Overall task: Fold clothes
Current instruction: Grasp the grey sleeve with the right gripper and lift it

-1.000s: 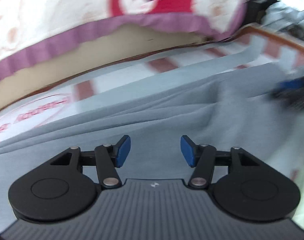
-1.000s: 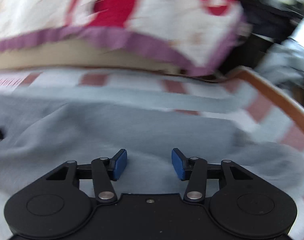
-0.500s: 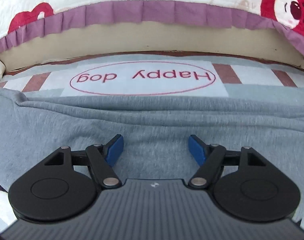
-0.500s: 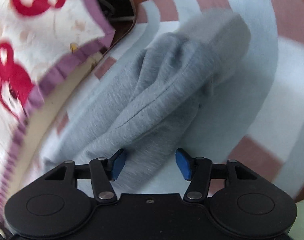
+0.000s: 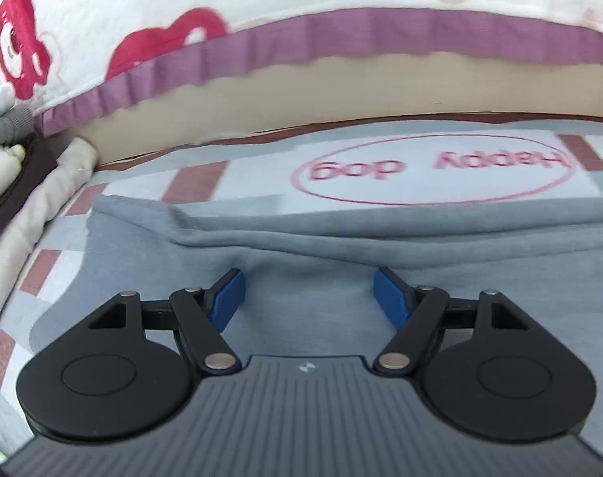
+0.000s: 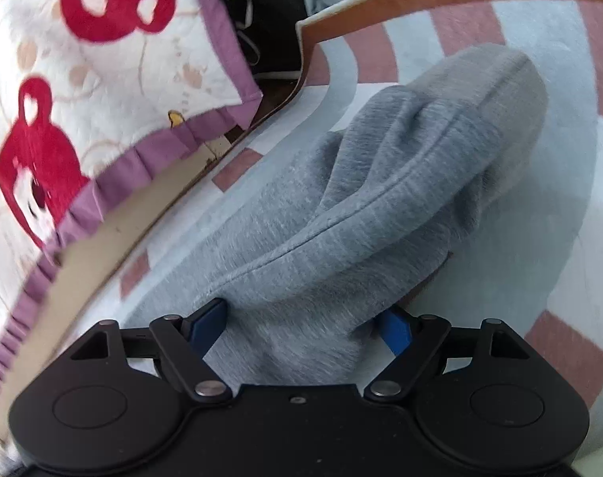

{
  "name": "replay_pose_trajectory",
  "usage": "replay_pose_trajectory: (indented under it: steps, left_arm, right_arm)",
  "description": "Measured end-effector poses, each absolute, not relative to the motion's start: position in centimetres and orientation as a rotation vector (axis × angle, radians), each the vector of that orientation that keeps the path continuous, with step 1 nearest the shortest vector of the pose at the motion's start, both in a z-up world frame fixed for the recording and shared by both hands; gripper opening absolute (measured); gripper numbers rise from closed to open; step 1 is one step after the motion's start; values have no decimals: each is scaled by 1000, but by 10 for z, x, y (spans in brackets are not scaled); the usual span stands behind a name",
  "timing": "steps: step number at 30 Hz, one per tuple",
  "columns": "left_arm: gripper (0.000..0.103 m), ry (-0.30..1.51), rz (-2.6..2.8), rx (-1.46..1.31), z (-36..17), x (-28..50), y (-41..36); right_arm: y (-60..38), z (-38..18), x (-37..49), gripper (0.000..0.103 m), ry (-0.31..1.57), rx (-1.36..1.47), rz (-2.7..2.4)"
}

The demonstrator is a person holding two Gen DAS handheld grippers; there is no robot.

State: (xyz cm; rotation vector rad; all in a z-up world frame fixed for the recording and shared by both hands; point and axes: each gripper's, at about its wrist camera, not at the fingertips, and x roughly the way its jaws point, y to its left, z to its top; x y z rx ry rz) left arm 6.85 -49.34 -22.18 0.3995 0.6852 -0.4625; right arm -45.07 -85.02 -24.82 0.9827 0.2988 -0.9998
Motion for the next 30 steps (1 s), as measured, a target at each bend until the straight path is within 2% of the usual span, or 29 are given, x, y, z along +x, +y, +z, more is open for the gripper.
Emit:
replay_pose_trajectory:
  steps: [6,10,13,14,16,18,22,25,30]
  left_arm:
    - [82,733,-361,284,-217,108,-459]
    - [83,688,-346,260,-213,104,-443]
    - [79,656,-372,226,-208,97,-431]
    - [79,646,-437,190,-204,87,-429]
    - [80,675,-589,182,-205,68,-435]
    - [80,717,-747,192,-208,49,-443]
    - [82,785,-753,286,-226,30,-462]
    - [82,742,-732,365,-222,25,-461]
    - [80,735,-679,330,-210,47,-426]
  right_arm:
    - [-833,-264,-456,85,242,1251,-824]
    - [-834,-267,-438,86,212,1187,-813]
    - [-836,-268,-428,85,172,1107,-850]
    - [-835,-267,-424,82,175,1075,-860]
    - [-835,-264,-420,48,204,1010,-863]
    - [-835,-254,-423,34,188,946,-839]
    - [-815,-208,-403,25,238,644,-839]
    - [-793,-168,-377,22,295,432,-826]
    - [-755,-108,-313,20,336,234,-737]
